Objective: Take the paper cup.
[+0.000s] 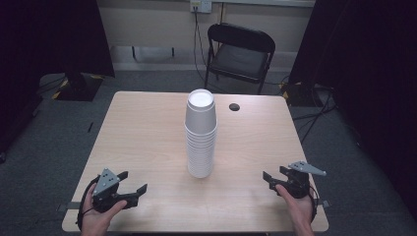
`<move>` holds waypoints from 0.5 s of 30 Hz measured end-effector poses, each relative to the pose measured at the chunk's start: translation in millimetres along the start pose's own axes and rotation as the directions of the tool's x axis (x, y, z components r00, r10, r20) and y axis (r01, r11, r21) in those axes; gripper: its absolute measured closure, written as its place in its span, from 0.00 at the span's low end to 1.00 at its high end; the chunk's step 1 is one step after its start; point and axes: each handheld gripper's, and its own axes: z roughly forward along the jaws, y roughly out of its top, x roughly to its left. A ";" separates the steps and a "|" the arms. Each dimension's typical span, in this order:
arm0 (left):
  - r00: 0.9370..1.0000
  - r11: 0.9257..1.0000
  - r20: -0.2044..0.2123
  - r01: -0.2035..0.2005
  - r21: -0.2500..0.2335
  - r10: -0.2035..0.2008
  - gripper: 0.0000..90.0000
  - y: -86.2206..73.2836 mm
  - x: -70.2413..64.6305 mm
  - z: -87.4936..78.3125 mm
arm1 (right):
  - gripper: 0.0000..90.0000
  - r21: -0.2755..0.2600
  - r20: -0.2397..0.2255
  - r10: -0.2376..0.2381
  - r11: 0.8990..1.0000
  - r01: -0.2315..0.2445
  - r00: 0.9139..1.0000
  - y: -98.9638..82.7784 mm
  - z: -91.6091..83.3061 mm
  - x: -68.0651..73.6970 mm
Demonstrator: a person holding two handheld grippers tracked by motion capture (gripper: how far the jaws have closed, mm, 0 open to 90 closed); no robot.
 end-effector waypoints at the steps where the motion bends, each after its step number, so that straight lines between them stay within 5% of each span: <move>1: 1.000 1.000 0.000 0.000 0.000 0.000 0.18 0.0 0.0 0.0 | 0.27 -0.001 -0.006 0.000 1.000 0.000 1.000 0.5 -0.1 0.7; 15: 0.999 1.000 0.054 0.008 -0.008 -0.007 0.18 3.6 -3.5 3.8 | 0.27 0.003 -0.063 -0.051 0.999 0.051 0.997 5.1 5.4 12.2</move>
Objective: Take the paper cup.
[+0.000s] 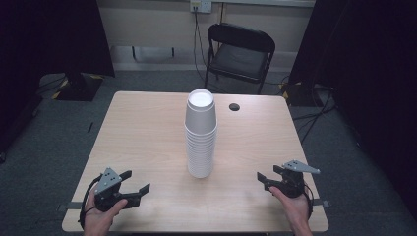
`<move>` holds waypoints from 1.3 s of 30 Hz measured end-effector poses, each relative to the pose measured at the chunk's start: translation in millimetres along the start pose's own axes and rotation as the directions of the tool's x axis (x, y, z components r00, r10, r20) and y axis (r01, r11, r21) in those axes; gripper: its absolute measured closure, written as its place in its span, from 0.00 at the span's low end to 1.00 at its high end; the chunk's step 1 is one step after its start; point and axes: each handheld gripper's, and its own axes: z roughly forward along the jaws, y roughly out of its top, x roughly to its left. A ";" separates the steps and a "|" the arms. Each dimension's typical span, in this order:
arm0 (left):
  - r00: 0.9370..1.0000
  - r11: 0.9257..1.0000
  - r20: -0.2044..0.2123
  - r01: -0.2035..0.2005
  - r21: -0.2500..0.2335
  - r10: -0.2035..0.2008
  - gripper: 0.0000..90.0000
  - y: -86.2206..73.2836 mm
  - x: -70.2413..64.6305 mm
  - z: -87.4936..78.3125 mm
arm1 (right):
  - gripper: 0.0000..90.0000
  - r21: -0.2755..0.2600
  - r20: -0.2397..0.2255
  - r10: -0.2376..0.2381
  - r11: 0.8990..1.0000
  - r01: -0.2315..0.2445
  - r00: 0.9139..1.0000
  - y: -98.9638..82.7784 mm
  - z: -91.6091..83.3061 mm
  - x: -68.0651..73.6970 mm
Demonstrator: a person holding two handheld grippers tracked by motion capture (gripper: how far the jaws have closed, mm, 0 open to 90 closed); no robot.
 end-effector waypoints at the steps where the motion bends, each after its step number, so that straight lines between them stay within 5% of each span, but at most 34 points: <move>1: 1.000 1.000 0.004 0.007 0.001 -0.007 0.18 0.0 0.1 0.1 | 0.27 -0.007 -0.010 -0.002 1.000 0.002 1.000 0.8 -0.1 0.7; 17: 1.000 1.000 -0.011 -0.029 -0.010 0.029 0.18 -2.9 -4.1 -2.5 | 0.23 -0.067 -0.106 -0.067 0.996 0.060 0.992 21.5 -7.4 27.5; 34: 1.000 1.000 -0.012 -0.027 0.000 0.027 0.18 -3.9 -4.0 -1.7 | 0.19 -0.144 -0.194 -0.147 0.982 0.120 0.970 58.8 -11.0 54.1; 39: 1.000 1.000 -0.013 -0.026 -0.001 0.026 0.18 -3.9 -3.6 -2.0 | 0.17 -0.173 -0.227 -0.182 0.974 0.144 0.957 75.1 -12.1 67.0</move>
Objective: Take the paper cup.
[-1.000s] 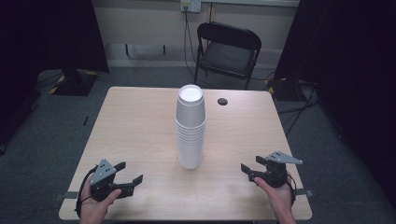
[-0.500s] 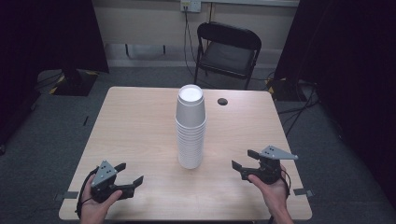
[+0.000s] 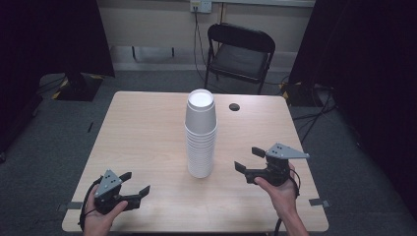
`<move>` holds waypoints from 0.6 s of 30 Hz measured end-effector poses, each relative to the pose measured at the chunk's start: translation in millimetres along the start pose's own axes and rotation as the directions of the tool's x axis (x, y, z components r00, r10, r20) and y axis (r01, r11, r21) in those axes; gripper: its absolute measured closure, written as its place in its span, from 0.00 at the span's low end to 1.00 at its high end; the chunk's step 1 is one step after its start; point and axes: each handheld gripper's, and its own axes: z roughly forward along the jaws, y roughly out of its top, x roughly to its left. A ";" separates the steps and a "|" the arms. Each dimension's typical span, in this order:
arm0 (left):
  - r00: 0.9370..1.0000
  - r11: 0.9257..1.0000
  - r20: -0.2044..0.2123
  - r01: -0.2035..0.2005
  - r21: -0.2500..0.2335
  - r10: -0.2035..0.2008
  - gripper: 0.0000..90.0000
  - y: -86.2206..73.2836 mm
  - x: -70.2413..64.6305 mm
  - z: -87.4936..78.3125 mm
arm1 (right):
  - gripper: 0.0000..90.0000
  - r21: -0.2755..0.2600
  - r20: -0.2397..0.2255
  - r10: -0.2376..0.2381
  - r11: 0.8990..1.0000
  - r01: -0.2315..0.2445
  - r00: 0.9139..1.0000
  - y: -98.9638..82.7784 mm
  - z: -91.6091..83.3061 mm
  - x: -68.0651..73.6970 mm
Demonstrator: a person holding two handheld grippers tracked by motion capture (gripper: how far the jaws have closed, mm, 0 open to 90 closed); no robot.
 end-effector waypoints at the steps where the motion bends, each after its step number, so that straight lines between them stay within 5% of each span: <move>1: 1.000 1.000 -0.001 -0.003 0.001 0.003 0.18 0.0 -0.4 0.0 | 0.17 -0.006 -0.006 -0.007 1.000 0.007 1.000 4.2 0.6 2.1; 18: 1.000 1.000 0.005 -0.003 0.008 0.003 0.18 -0.3 -0.1 0.9 | 0.16 -0.120 -0.107 -0.076 0.991 0.063 0.991 61.0 14.8 27.0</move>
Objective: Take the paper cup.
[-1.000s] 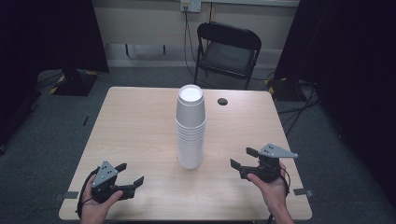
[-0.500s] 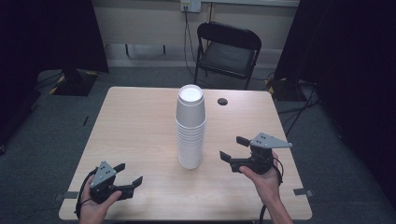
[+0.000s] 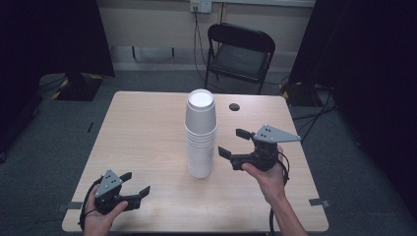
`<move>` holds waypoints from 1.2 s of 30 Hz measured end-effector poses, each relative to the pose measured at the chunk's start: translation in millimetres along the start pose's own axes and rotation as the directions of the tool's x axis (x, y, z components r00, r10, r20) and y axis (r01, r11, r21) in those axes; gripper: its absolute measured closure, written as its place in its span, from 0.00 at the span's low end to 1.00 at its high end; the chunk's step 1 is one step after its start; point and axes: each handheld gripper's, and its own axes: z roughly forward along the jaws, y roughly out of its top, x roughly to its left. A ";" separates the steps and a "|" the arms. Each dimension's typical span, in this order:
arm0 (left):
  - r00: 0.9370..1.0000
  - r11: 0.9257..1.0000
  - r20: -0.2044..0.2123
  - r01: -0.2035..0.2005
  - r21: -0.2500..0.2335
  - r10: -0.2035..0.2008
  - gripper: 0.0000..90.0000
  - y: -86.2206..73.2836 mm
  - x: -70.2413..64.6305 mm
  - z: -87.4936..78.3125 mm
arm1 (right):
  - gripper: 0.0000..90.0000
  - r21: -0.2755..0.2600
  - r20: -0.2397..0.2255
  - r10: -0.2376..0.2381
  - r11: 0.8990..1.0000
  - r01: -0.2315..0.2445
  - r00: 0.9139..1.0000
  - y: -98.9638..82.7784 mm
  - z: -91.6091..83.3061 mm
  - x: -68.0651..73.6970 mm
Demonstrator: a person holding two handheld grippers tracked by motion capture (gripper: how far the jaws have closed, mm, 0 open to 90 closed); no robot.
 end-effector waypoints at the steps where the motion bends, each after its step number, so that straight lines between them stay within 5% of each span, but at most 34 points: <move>1: 1.000 1.000 0.001 -0.003 0.002 0.003 0.18 0.0 0.1 0.2 | 0.16 -0.011 -0.005 -0.009 1.000 0.008 1.000 7.8 1.9 2.3; 18: 1.000 1.000 -0.006 0.006 0.006 -0.006 0.18 -0.5 0.6 0.5 | 0.16 -0.068 -0.057 -0.036 0.997 0.032 0.998 56.5 28.0 6.9; 36: 1.000 1.000 -0.002 0.009 0.008 -0.009 0.18 -0.7 1.1 0.6 | 0.15 -0.058 -0.079 -0.043 0.998 0.038 0.996 77.7 65.3 4.1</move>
